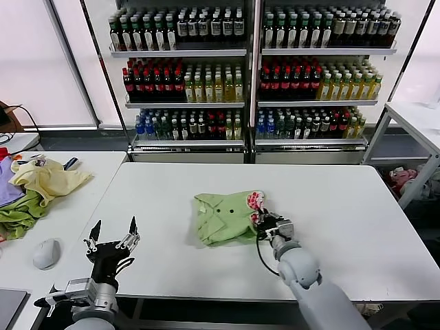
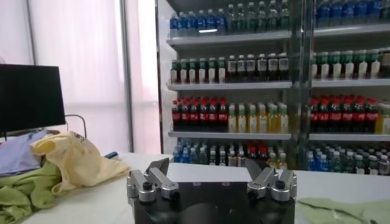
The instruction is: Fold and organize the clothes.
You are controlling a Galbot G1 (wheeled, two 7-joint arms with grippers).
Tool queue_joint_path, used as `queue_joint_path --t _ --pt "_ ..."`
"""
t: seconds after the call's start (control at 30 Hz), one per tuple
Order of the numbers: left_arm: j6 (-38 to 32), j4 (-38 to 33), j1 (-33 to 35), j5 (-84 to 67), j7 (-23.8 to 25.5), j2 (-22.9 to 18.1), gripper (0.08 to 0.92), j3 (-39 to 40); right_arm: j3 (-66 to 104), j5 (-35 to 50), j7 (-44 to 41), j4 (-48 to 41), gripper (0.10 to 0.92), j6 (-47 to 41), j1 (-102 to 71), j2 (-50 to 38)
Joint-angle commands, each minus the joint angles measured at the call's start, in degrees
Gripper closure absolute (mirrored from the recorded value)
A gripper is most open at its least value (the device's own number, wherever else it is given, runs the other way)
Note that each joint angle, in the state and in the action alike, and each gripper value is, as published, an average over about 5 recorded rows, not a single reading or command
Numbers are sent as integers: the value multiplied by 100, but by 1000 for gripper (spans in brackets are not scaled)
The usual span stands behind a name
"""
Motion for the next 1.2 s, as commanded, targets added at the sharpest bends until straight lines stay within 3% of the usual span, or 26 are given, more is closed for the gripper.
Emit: queue_joint_path --t 0.03,0.57,0.77,0.87,1.2 --pt "59 -148 84 167 94 -100 177 119 529 -240 -671 254 852 867 -481 -785" --pt "-5 -513 236 221 636 -282 177 321 2086 -412 -565 2262 406 1681 -2558 -758" --pt "-119 -478 236 199 823 -308 177 278 2380 -536 -601 2640 243 1821 -3236 -675" --pt "-140 -462 247 200 889 -329 177 254 2369 -599 -506 2819 209 1889 -3392 -614" --pt "-232 -463 310 175 1059 -320 177 147 2370 -759 -106 3206 203 1896 -3591 -450"
